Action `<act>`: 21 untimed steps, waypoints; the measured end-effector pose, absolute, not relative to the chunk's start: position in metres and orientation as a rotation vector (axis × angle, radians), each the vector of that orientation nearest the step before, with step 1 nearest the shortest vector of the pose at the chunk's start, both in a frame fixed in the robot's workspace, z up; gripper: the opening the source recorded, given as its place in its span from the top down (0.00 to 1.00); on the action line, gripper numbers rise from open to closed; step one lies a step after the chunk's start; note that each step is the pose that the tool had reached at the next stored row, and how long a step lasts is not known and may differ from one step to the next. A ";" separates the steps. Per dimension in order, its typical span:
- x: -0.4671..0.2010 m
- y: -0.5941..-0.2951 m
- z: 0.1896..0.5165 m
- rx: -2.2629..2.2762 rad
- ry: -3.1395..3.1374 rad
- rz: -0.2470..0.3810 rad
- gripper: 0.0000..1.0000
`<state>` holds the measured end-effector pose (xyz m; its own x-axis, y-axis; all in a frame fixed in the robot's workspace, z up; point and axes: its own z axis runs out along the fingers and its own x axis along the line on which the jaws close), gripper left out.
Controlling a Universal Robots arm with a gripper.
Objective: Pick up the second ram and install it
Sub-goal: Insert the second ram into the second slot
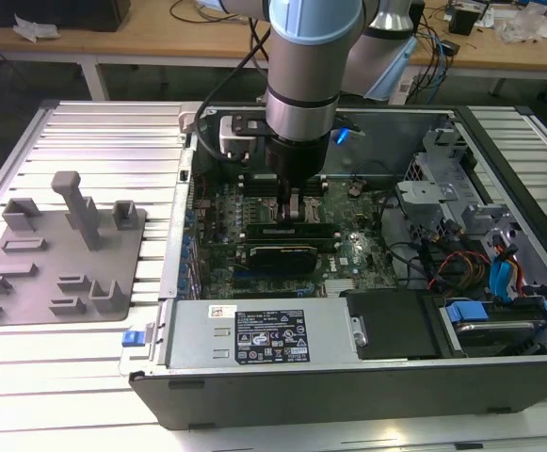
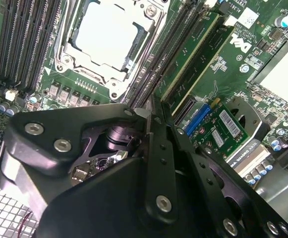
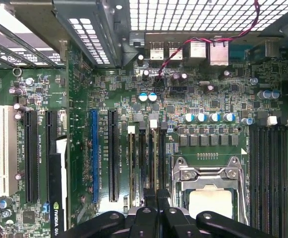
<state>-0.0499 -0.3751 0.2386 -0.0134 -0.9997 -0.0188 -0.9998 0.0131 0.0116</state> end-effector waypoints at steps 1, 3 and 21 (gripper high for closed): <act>-0.050 -0.375 0.239 -2.208 2.227 0.034 0.91; -0.050 -0.375 0.239 -2.213 2.222 0.034 0.91; -0.048 -0.375 0.235 -2.208 2.228 0.034 0.91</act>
